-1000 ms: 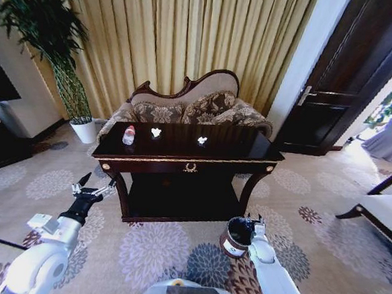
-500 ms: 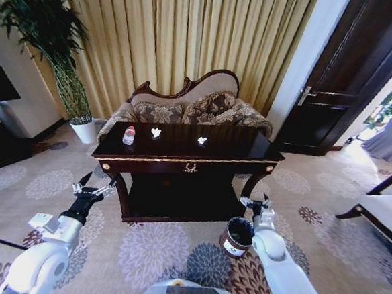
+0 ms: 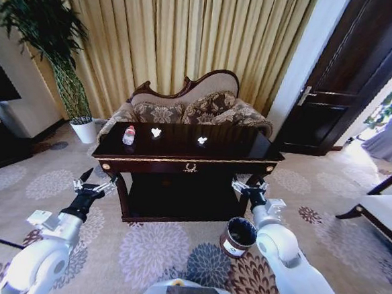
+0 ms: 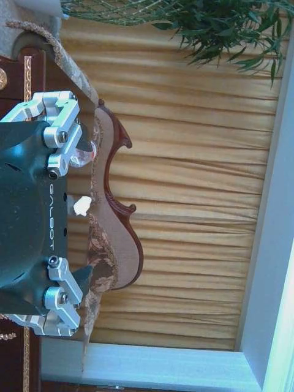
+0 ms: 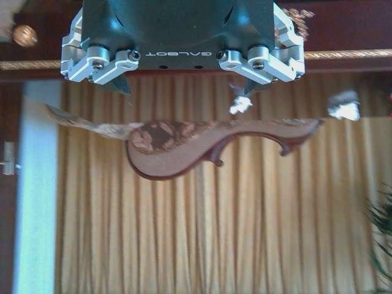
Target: Move to the front of the table and place the trash on the table into the trash bin.
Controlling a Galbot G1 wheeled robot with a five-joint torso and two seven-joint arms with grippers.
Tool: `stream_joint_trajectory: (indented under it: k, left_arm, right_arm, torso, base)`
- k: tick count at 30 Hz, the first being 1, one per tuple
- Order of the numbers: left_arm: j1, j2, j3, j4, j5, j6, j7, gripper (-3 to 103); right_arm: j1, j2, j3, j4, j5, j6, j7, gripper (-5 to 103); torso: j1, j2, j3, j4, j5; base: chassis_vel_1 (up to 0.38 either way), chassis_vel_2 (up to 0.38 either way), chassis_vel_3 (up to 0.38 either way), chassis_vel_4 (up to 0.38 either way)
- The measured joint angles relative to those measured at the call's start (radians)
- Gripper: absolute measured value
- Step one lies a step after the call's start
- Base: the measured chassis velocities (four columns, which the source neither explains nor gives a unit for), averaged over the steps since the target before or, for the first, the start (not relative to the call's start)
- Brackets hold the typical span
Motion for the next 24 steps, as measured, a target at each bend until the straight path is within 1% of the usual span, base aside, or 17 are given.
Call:
stream_joint_trajectory:
  k: [2, 4, 5, 7, 8, 18, 24]
  left_arm:
    - [-0.008, 0.004, -0.003, -0.003, -0.012, 0.011, -0.007, 100]
    - [-0.023, 0.016, -0.021, -0.010, -0.044, 0.042, -0.017, 100]
    - [-0.023, 0.016, -0.021, -0.010, -0.044, 0.042, -0.017, 100]
    - [-0.024, 0.030, -0.054, -0.016, -0.068, 0.080, -0.018, 100]
    - [-0.021, 0.034, -0.063, -0.016, -0.070, 0.084, -0.018, 100]
    - [0.009, 0.030, -0.080, -0.024, -0.053, 0.088, -0.011, 100]
    - [0.014, 0.025, -0.077, -0.033, -0.046, 0.087, -0.011, 100]
  right_arm:
    - [-0.002, -0.005, 0.002, 0.004, 0.003, 0.005, -0.012, 100]
    - [-0.002, -0.016, 0.005, 0.006, 0.011, 0.016, -0.035, 100]
    - [-0.002, -0.016, 0.005, 0.006, 0.011, 0.016, -0.035, 100]
    - [-0.004, -0.027, 0.003, 0.001, 0.013, 0.028, -0.059, 100]
    - [-0.004, -0.031, -0.001, -0.002, 0.012, 0.031, -0.064, 100]
    - [0.011, -0.045, -0.026, -0.028, 0.017, 0.038, -0.070, 100]
    - [0.009, -0.050, -0.023, -0.033, 0.019, 0.044, -0.079, 100]
  torso:
    - [0.000, 0.000, 0.000, 0.0000, 0.0000]
    - [0.000, 0.000, 0.000, -0.0001, 0.0000]
    - [0.000, 0.000, 0.000, -0.0001, 0.0000]
    - [0.000, 0.000, 0.000, 0.0000, 0.0001]
    - [0.000, 0.000, 0.000, -0.0002, 0.0001]
    - [0.000, 0.000, 0.000, 0.0001, 0.0001]
    - [0.000, 0.000, 0.000, 0.0000, 0.0000]
  base:
    - [0.000, 0.000, 0.000, 0.000]
    - [0.000, 0.000, 0.000, 0.000]
    - [0.000, 0.000, 0.000, 0.000]
    - [0.000, 0.000, 0.000, 0.000]
    - [0.000, 0.000, 0.000, 0.000]
    - [0.000, 0.000, 0.000, 0.000]
    - [-0.067, 0.058, 0.053, -0.077]
